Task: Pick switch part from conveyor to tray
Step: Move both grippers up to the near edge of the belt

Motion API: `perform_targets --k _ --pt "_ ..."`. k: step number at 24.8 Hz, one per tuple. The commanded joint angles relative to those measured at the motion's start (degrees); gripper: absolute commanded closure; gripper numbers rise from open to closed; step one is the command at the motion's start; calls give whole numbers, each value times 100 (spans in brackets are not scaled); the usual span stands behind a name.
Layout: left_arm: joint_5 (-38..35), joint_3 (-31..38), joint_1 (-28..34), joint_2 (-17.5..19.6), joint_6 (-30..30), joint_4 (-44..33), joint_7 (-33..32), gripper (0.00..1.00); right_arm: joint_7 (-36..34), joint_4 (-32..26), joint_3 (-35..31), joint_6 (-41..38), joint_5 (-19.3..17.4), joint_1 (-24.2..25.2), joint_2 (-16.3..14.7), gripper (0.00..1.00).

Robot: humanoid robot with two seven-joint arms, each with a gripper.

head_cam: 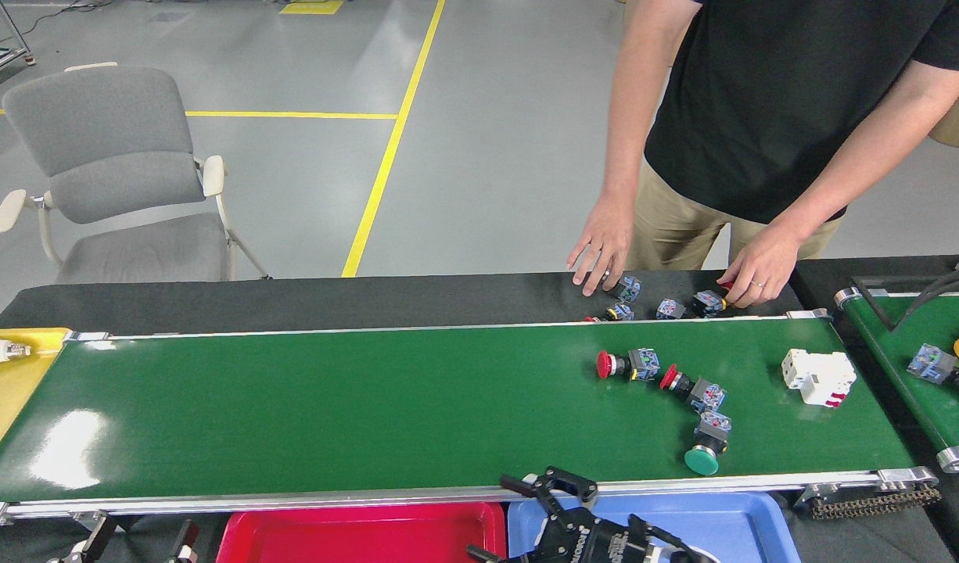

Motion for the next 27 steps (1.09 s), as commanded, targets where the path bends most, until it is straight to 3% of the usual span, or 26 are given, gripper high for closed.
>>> perform_targets --k 1,5,10,13,16,21,23,26,27 --pt "-1 -198 -73 16 75 -83 21 0 -321 -277 -473 1256 -24 279 108 1" --pt "-10 -531 -135 7 84 -83 12 0 -1007 -427 -1009 1591 -16 1018 -138 1" --pt "-10 -699 -161 16 110 -83 12 0 -981 -409 -974 1828 81 930 -156 1" --pt "-10 -593 -152 7 216 -83 12 0 -954 -357 -737 1907 573 763 -24 1" --pt "-1 -321 -135 34 585 -74 29 0 -937 -137 -210 2487 1065 447 47 1" --pt "7 48 -29 104 541 -13 29 0 -462 522 318 3252 1224 -362 -15 2" --pt "7 48 -20 95 541 -4 29 0 -453 742 406 3296 1224 -608 -41 20" --pt "-1 31 -3 87 541 -4 29 0 -427 979 538 3270 1206 -801 -208 69" --pt "-1 13 -3 95 541 -4 29 0 -427 1006 582 3270 1171 -828 -314 75"
